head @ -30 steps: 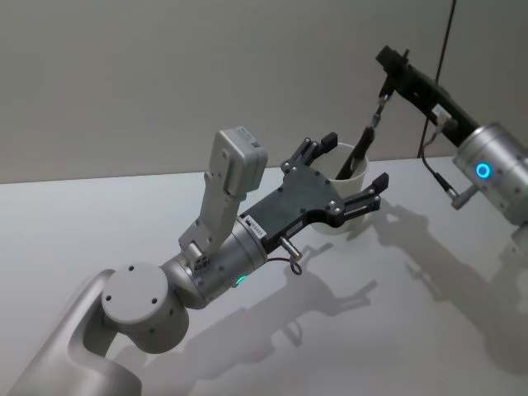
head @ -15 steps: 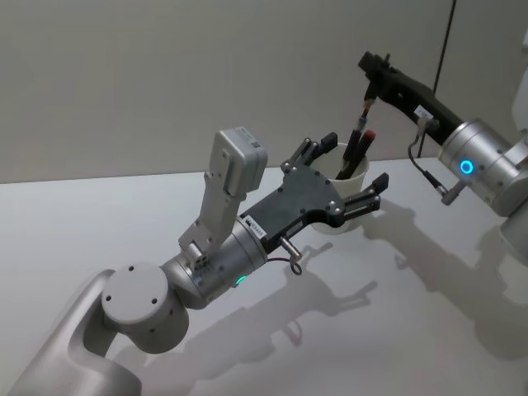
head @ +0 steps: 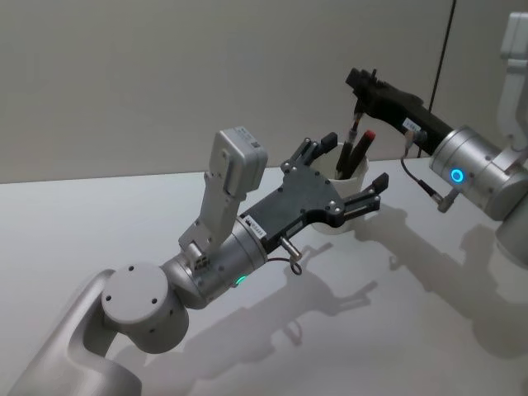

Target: Place the pen into the pen holder.

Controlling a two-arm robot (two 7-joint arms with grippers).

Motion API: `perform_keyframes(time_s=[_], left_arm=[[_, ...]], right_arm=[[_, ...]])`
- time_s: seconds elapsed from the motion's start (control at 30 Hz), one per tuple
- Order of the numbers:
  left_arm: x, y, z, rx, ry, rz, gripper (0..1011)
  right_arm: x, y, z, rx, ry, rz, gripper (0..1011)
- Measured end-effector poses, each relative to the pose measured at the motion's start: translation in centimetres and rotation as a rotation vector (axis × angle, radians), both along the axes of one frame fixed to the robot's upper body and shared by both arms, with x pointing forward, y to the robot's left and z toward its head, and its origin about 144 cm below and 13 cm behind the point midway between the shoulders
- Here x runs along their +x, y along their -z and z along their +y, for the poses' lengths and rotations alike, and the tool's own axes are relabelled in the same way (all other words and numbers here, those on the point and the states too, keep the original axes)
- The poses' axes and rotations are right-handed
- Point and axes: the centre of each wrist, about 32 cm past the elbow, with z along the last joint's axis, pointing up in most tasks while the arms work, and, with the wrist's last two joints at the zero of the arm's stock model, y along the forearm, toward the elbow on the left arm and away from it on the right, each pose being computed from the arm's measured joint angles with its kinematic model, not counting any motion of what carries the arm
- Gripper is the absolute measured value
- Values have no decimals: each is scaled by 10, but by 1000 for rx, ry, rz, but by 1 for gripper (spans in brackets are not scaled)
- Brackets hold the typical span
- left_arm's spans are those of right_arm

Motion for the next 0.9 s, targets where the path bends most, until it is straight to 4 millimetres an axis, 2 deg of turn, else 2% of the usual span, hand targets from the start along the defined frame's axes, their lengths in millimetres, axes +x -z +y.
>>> perform_keyframes(time_s=[0.9], left_arm=[[0, 0, 0, 0, 0, 0, 1001]], right_arm=[[6, 3, 2, -152, 13, -118, 168]])
